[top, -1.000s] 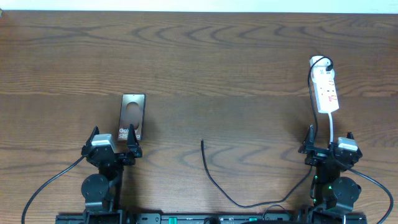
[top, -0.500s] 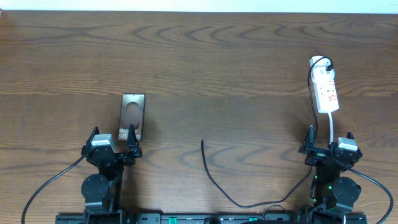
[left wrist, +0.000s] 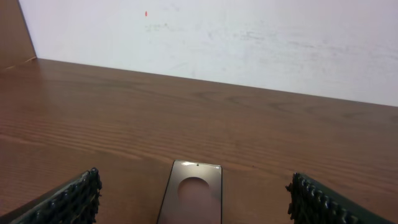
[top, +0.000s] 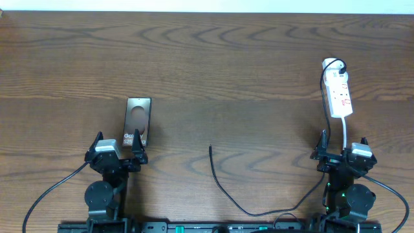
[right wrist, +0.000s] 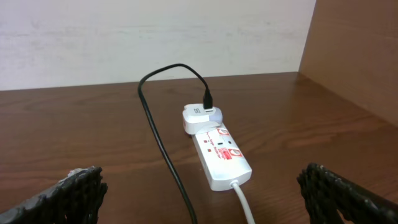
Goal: Plug charger to phone and switch on socket
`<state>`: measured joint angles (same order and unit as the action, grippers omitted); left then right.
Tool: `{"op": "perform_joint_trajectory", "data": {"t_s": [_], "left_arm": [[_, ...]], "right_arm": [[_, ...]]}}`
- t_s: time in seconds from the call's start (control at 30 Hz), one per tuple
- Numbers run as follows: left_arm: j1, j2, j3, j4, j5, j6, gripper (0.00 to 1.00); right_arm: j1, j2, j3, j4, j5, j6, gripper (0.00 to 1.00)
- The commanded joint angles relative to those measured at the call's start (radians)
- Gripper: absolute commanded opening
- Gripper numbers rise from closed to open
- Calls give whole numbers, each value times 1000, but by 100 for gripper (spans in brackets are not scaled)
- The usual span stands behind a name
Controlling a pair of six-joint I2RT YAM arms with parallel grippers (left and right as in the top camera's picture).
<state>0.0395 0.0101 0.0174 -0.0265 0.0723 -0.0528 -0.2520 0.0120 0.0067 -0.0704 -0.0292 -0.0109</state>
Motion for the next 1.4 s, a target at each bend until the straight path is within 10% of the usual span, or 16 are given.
{"op": "perform_joint_trajectory", "data": {"t_s": [0.0, 0.6, 1.37], "left_arm": [[6, -6, -13, -32, 9, -5, 93], [6, 100, 309, -117, 76, 174, 93], [6, 1278, 1310, -939, 72, 217, 94]], "right_arm": [[-3, -7, -1, -5, 11, 10, 99], [-3, -7, -1, -5, 11, 10, 99], [-3, -7, -1, -5, 11, 10, 99]]}}
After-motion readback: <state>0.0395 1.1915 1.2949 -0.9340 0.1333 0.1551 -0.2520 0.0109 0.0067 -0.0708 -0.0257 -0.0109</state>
